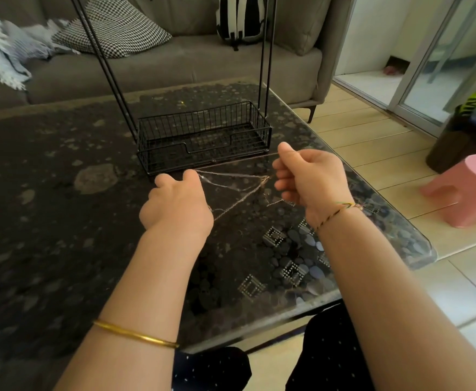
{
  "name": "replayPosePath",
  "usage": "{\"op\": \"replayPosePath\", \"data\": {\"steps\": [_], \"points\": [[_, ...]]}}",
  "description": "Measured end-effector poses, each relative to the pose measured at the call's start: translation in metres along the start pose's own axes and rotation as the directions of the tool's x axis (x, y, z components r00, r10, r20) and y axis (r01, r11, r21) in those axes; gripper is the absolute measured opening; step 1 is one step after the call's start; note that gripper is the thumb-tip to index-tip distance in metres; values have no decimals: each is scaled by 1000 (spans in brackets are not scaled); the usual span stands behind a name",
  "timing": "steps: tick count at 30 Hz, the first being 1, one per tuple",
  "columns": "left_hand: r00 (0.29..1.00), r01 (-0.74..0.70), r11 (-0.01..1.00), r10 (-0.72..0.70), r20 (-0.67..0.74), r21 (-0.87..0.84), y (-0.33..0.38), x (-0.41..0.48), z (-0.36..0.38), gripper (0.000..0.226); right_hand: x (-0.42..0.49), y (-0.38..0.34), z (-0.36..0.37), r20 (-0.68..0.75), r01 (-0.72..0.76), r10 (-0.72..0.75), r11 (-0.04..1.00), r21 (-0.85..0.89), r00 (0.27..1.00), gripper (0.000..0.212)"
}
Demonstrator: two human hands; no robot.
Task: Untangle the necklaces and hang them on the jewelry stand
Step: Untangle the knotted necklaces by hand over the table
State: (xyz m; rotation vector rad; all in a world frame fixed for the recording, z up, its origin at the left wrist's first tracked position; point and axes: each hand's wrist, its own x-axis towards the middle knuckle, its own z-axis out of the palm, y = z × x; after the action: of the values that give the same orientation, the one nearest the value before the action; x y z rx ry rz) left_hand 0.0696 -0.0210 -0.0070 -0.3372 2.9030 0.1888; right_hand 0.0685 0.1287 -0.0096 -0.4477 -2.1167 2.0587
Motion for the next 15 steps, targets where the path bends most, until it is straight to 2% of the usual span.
{"op": "replayPosePath", "data": {"steps": [4,8,12,15], "points": [[997,-5,997,-1,73,83,3,0,5,87,-4,-2,3,45,-40,36,995,95,998,32],[996,-3,998,-2,88,56,-1,2,7,70,-4,-3,3,120,15,-9,999,-47,993,39],[999,-53,976,50,-19,-213,2,8,10,57,-5,0,8,205,89,-46,975,-204,978,41],[984,-171,827,115,-136,-536,7,11,11,58,-6,0,10,215,121,-73,969,-217,974,41]]}}
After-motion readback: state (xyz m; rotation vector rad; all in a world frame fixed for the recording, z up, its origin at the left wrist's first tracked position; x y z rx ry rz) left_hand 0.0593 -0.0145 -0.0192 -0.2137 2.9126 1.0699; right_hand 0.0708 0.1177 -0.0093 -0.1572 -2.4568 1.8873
